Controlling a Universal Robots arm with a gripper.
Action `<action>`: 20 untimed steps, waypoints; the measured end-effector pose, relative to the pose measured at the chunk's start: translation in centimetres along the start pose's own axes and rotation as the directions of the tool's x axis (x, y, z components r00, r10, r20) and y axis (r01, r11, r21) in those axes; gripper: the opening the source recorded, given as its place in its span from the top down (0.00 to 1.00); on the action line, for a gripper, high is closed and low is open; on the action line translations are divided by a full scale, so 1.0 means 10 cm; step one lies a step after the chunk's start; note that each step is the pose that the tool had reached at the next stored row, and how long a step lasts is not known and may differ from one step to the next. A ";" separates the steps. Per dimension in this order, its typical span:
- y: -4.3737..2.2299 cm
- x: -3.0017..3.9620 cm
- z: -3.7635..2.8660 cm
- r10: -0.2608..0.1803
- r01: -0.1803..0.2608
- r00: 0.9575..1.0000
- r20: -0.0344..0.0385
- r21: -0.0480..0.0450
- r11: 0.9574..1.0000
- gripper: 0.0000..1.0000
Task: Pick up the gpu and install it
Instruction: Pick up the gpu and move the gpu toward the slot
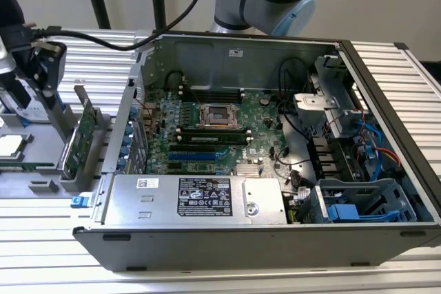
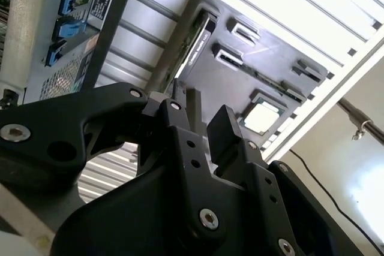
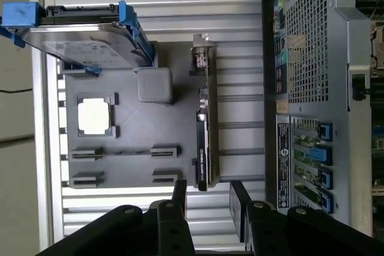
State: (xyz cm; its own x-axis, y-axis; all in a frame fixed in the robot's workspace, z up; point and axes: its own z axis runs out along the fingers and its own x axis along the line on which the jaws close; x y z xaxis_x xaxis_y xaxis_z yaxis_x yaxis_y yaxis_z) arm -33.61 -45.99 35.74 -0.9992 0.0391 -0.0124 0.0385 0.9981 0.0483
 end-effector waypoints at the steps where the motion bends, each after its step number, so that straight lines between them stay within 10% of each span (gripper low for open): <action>1: 0.000 -0.001 0.007 -0.005 0.005 1.000 0.000 0.000 1.000 0.00; 20: -0.003 -0.021 0.070 -0.055 0.055 0.998 -0.003 -0.001 0.998 0.00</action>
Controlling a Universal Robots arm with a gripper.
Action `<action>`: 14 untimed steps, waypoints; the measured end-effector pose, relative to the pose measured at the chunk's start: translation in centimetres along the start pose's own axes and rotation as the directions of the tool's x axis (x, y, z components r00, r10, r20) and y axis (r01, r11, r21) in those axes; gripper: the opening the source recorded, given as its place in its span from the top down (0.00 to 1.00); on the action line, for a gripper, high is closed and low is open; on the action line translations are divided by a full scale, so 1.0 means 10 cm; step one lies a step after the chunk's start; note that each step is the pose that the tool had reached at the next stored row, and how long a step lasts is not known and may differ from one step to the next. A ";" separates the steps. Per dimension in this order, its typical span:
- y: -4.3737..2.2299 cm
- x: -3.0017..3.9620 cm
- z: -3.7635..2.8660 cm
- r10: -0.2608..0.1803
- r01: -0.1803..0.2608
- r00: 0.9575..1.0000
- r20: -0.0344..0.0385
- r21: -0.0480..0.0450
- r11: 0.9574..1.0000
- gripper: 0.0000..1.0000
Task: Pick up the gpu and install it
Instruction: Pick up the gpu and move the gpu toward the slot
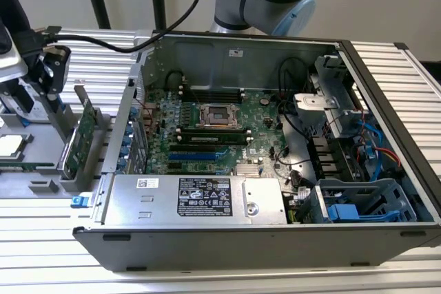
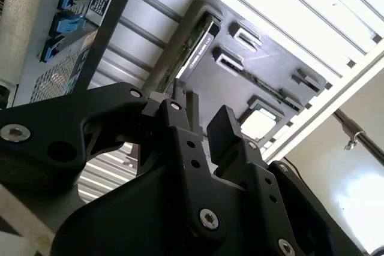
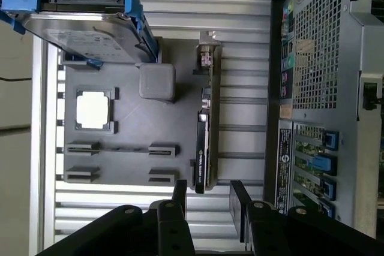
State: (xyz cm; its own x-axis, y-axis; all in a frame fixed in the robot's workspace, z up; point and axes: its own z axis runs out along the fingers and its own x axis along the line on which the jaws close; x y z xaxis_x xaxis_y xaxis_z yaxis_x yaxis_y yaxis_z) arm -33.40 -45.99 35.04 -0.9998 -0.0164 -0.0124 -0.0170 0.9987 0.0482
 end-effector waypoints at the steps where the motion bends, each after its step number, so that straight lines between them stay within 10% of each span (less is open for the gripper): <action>1: 0.000 0.000 0.000 0.000 0.000 1.000 0.000 0.000 1.000 0.00; 14: -0.002 0.000 0.053 0.000 0.000 1.000 0.000 0.000 1.000 0.00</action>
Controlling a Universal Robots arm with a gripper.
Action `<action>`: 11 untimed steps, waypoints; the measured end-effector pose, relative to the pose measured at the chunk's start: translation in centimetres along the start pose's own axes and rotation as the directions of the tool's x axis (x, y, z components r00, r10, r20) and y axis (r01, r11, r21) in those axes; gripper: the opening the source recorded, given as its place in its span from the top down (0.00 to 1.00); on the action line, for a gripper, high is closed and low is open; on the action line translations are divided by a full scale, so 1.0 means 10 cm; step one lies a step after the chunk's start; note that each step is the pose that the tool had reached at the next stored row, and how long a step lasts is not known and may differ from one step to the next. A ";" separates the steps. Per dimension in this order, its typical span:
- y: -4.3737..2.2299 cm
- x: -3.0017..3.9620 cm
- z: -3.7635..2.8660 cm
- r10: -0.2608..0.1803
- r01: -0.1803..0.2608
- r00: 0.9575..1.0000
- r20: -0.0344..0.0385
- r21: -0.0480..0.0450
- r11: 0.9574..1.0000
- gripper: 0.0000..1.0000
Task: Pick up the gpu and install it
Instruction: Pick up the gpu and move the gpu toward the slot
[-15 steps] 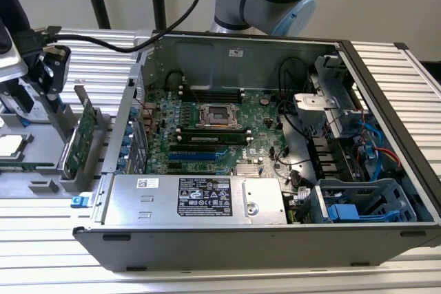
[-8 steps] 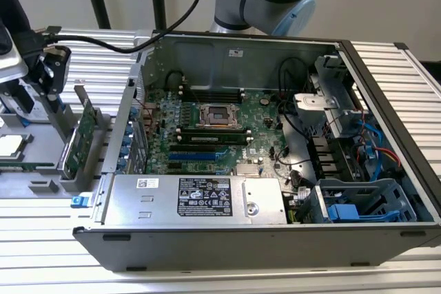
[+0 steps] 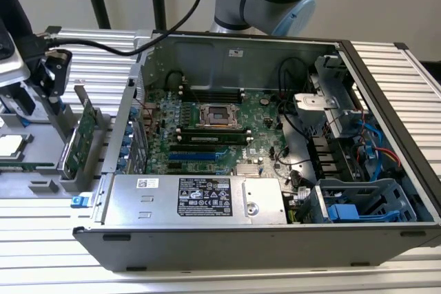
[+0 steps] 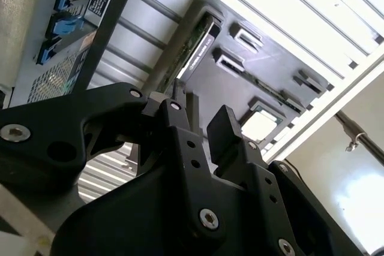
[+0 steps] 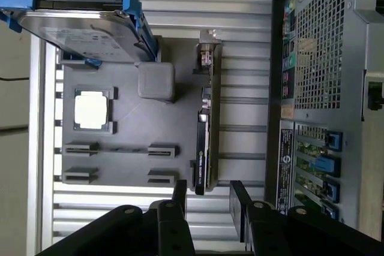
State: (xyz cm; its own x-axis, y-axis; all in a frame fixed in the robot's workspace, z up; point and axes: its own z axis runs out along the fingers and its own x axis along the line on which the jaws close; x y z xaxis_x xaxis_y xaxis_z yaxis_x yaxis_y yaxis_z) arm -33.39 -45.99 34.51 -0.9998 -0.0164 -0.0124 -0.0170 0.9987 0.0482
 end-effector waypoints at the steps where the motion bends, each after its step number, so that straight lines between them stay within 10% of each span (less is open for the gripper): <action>1: 0.000 0.000 0.006 0.000 0.000 1.000 0.000 0.000 1.000 0.00; 11: -0.003 0.001 0.059 0.000 0.000 1.000 0.000 0.000 1.000 0.00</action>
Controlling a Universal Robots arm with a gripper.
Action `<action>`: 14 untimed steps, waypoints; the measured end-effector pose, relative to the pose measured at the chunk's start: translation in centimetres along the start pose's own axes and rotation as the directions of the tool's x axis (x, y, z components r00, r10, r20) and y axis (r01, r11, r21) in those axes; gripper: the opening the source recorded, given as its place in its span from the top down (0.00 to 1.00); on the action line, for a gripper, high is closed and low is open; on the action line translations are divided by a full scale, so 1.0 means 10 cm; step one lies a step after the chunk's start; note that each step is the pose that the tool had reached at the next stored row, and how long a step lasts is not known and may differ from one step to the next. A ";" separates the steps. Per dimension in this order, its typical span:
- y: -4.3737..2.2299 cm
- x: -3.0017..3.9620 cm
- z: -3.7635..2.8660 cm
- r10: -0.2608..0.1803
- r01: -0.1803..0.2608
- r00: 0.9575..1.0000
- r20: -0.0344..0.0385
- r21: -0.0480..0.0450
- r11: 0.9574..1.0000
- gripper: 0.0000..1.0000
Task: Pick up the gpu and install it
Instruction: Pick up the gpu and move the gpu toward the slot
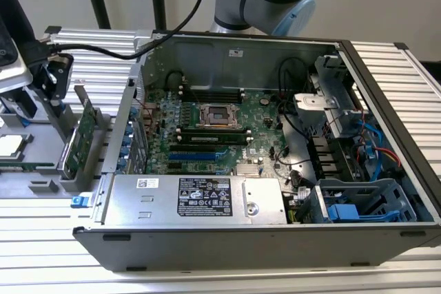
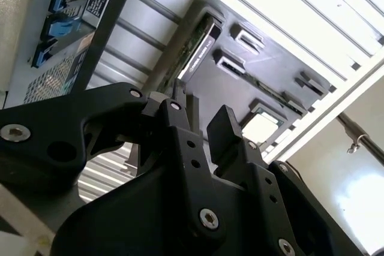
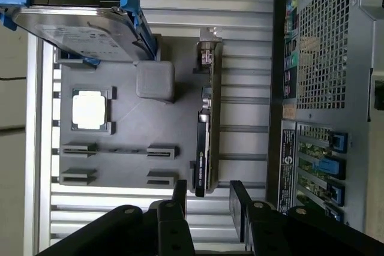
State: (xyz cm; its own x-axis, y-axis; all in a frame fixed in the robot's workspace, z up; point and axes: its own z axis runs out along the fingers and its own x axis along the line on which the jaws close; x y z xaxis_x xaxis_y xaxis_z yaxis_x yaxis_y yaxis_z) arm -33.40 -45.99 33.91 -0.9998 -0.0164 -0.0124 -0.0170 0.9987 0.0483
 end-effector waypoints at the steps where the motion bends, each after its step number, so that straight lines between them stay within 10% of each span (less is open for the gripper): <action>1: 0.000 0.000 0.007 0.000 0.000 1.000 0.000 0.000 1.000 0.00; 14: -0.004 0.001 0.080 0.000 0.000 1.000 0.000 0.000 1.000 0.00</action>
State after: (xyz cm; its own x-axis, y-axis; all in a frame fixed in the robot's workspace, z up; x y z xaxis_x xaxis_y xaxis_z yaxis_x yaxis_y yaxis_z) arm -33.40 -45.99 33.11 -0.9998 -0.0164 -0.0124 -0.0170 0.9987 0.0483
